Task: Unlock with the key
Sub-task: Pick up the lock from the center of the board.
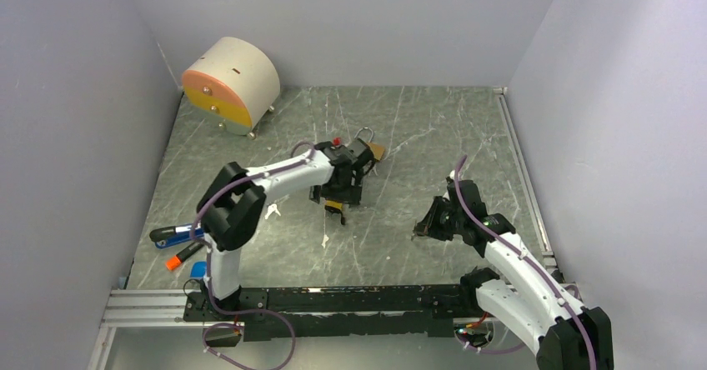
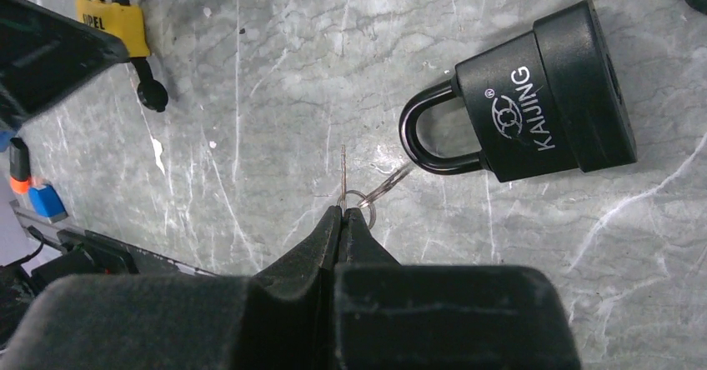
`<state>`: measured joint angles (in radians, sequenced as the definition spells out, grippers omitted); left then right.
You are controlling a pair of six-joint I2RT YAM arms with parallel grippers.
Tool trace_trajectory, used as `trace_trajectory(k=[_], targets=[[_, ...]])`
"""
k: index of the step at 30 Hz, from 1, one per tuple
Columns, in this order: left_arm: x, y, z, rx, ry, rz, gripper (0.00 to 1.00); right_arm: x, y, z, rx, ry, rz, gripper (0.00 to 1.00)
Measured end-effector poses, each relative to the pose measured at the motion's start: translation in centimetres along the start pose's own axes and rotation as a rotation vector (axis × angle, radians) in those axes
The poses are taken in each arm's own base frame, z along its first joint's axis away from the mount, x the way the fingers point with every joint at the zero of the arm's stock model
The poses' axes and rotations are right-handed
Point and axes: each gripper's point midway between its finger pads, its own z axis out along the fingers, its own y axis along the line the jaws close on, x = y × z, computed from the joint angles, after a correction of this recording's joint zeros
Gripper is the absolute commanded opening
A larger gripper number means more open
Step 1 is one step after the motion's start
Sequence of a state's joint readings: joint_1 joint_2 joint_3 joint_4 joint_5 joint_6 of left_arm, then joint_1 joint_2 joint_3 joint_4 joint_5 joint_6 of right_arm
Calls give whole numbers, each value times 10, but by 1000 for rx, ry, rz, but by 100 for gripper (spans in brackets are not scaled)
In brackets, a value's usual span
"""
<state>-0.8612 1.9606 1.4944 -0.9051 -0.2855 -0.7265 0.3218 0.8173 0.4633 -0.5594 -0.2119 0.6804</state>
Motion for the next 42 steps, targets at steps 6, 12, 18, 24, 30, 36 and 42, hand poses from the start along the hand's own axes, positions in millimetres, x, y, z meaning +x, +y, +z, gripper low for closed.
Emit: trace_trajectory(k=[6, 12, 18, 24, 30, 36, 42], targets=[[-18, 17, -3, 109, 11, -113, 84, 0, 1, 1, -6, 4, 0, 0], [-16, 0, -2, 206, 54, -120, 77, 0, 1, 3, -5, 10, 2, 0], [-5, -1, 15, 176, 101, -115, 70, -1, 6, 4, -30, 12, -1, 0], [-1, 1, 26, 149, 119, -112, 67, -3, 15, 3, -72, 10, -10, 0], [0, 1, 28, 134, 120, -142, 61, -8, 36, 0, -186, -5, -62, 0], [-1, 0, 33, 104, 140, -188, 60, -4, 69, -12, -417, -21, -163, 0], [-1, 1, 33, 83, 145, -219, 29, -2, 93, -27, -581, -31, -242, 0]])
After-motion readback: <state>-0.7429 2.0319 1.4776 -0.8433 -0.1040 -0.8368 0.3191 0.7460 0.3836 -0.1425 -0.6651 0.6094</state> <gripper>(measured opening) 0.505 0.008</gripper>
